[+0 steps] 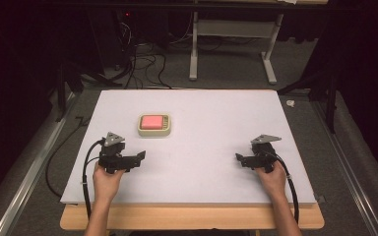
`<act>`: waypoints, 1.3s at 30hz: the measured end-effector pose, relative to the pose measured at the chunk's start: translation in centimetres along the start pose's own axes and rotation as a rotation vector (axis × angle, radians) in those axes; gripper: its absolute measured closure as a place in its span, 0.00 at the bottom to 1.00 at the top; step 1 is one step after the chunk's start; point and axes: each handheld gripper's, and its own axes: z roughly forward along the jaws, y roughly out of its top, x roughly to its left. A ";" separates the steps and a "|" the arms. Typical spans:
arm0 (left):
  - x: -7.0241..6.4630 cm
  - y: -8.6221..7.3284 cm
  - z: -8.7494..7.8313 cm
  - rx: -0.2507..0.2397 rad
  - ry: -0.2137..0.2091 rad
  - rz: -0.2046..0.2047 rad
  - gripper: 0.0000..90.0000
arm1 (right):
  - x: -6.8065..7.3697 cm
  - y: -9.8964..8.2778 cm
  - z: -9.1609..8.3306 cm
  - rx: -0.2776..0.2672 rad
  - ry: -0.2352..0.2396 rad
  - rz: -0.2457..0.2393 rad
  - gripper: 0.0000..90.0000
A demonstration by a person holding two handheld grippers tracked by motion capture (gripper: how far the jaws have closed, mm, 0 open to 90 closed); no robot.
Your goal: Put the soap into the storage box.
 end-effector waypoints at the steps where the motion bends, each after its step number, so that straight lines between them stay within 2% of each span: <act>1: 0.1 -0.1 0.0 0.003 0.002 0.000 0.17 | 0.0 0.0 0.0 0.000 0.000 0.000 0.22; 14: 0.5 -0.8 0.7 0.028 0.021 -0.006 0.17 | 0.0 0.0 0.0 0.000 0.000 0.000 0.22; 26: 0.9 -1.8 2.1 0.062 0.037 -0.019 0.17 | 0.0 0.0 0.0 0.000 0.000 0.000 0.22; 29: 0.8 -1.9 2.4 0.067 0.053 -0.005 0.17 | 0.0 0.0 0.0 0.000 0.000 0.000 0.22; 39: 0.5 -2.0 3.4 0.085 0.067 0.021 0.17 | 0.0 0.0 0.0 0.000 0.001 0.000 0.22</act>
